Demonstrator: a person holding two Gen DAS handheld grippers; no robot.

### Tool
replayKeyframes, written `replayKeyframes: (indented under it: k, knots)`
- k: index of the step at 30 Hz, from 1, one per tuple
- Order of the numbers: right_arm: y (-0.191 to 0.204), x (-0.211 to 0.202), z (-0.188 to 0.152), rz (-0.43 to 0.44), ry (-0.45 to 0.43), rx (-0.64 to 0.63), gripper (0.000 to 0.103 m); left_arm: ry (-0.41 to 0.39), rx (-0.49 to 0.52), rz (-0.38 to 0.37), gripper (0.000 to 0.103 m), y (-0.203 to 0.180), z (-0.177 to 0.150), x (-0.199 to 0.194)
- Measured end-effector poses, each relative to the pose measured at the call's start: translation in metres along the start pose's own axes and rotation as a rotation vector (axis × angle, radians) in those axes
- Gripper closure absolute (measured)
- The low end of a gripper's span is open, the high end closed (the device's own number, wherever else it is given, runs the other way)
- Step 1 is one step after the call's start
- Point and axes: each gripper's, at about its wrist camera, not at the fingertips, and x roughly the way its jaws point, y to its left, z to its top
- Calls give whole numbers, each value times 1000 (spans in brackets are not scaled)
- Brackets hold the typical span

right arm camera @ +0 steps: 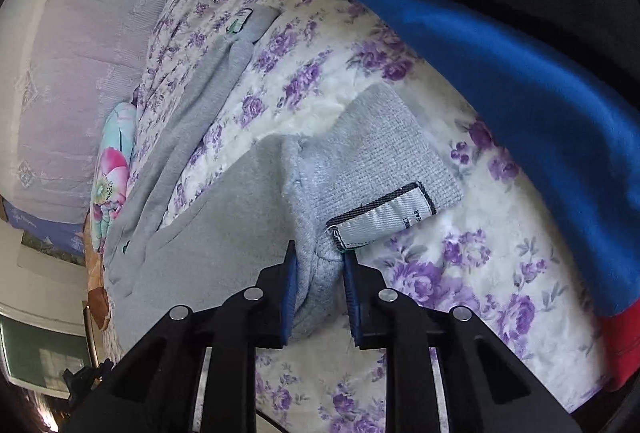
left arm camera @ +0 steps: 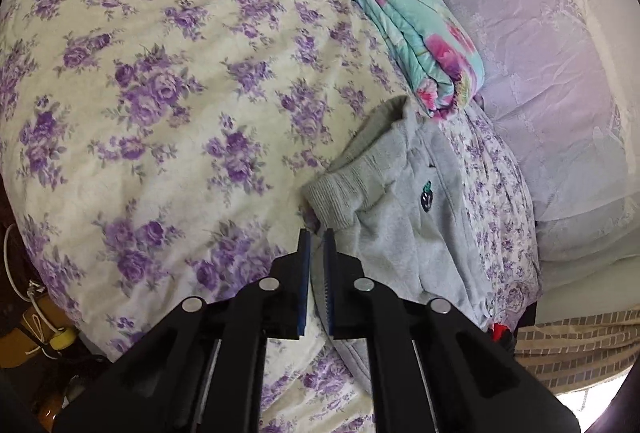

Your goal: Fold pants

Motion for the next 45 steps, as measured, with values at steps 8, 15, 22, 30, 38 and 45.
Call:
replayKeyframes:
  k: [8,15,22,30,38,45]
  knots:
    - [18,-16,8,19,-23,-69,82,71,-23,5,53,-12,-21,59]
    - [14,-17,4,11,-14,-39,82,74,-31,-14,79,-17,-12,91]
    - [9,-9,1,-32,23,-52,82,63,-8,-46,87,-9,-17,55]
    - [-7,-29,15,-62,4,18,53,20,-53,50,41,3,-9,37]
    - [54,-69,78,71,-230,-91,53,-77,-7,-20,41,-30,31,5]
    - [128,-54,101,177,-253,-190,52,-32,133,-52,40,-95,34,32]
